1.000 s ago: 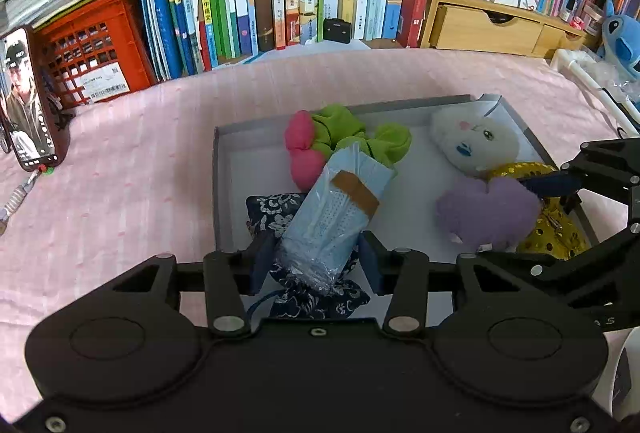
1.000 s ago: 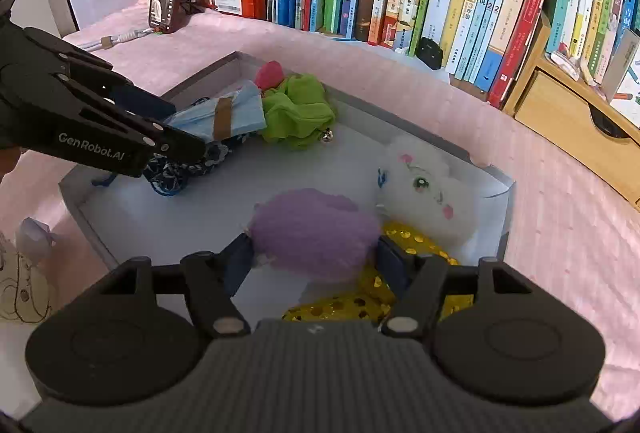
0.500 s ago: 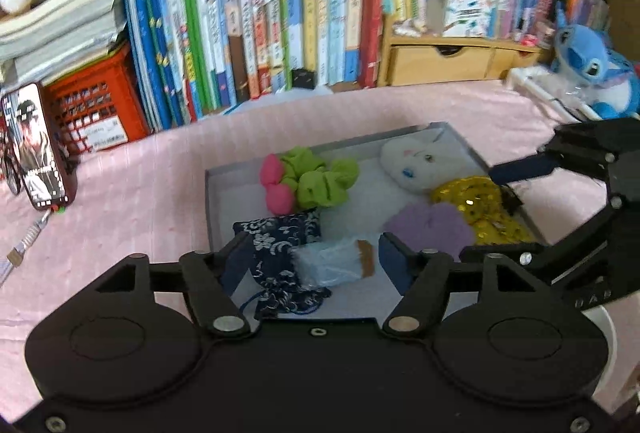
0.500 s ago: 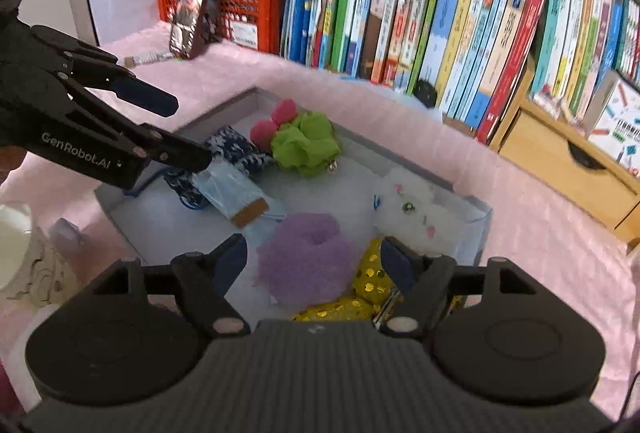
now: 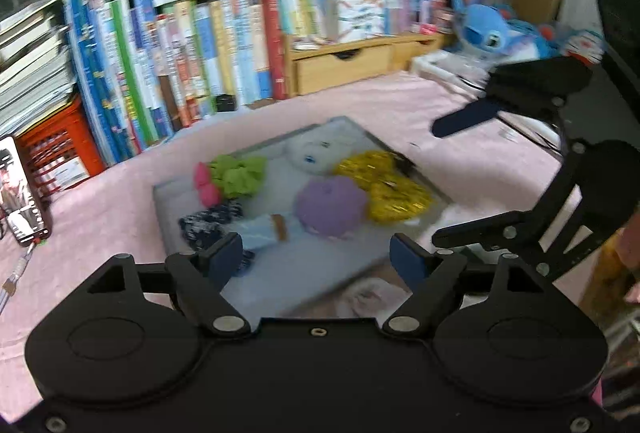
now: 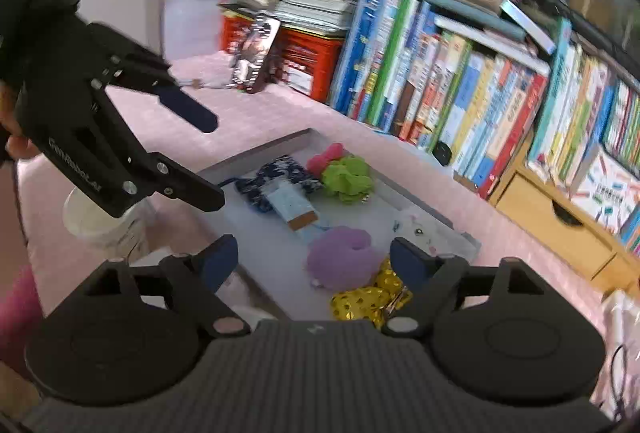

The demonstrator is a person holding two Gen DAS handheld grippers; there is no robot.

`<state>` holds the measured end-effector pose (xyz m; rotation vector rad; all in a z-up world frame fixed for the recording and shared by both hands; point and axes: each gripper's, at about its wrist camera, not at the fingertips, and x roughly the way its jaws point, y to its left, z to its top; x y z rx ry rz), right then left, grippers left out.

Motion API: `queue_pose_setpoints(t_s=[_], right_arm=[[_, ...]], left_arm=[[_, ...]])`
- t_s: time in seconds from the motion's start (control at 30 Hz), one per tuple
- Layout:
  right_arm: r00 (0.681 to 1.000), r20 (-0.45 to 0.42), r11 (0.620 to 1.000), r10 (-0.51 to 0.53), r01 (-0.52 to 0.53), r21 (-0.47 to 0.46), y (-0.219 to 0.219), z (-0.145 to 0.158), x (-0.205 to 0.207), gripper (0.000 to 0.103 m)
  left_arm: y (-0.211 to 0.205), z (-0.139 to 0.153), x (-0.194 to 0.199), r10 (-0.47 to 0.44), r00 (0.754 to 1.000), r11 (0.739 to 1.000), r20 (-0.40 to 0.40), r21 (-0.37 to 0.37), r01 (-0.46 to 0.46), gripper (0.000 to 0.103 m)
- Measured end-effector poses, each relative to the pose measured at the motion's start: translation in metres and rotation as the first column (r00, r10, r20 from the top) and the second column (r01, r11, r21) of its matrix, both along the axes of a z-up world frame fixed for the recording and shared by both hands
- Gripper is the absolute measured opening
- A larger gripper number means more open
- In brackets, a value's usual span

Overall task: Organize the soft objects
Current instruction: 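Open the left gripper over the tray while the right gripper releases the purple heart, then grasp the white square pad with the left gripper while the right gripper grasps the green checked cloth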

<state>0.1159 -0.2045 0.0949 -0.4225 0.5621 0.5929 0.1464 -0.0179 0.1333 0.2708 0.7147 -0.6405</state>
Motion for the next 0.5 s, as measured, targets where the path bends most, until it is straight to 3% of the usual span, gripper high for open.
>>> queue_pose_setpoints(t_s=[0.13,0.27,0.5], right_arm=[[0.998,0.021,0.997,0.066,-0.065,-0.045,0.005,-0.003,-0.026,0.094],[0.988,0.036,0.982,0.153,-0.148,-0.115,0.012,-0.009,-0.051,0.096],[0.953,0.049,0.931,0.297,-0.278,-0.236,0.027,-0.026,-0.086,0.100]], left_arm=[[-0.001,-0.002,-0.025,-0.090,0.996,0.996,0.001,0.012,0.090,0.085],[-0.005,-0.010,-0.046,-0.225,0.974,0.973,0.006,0.048,0.224,0.091],[-0.021,-0.026,-0.064,-0.321,0.946,0.939,0.045,0.146,0.312,0.093]])
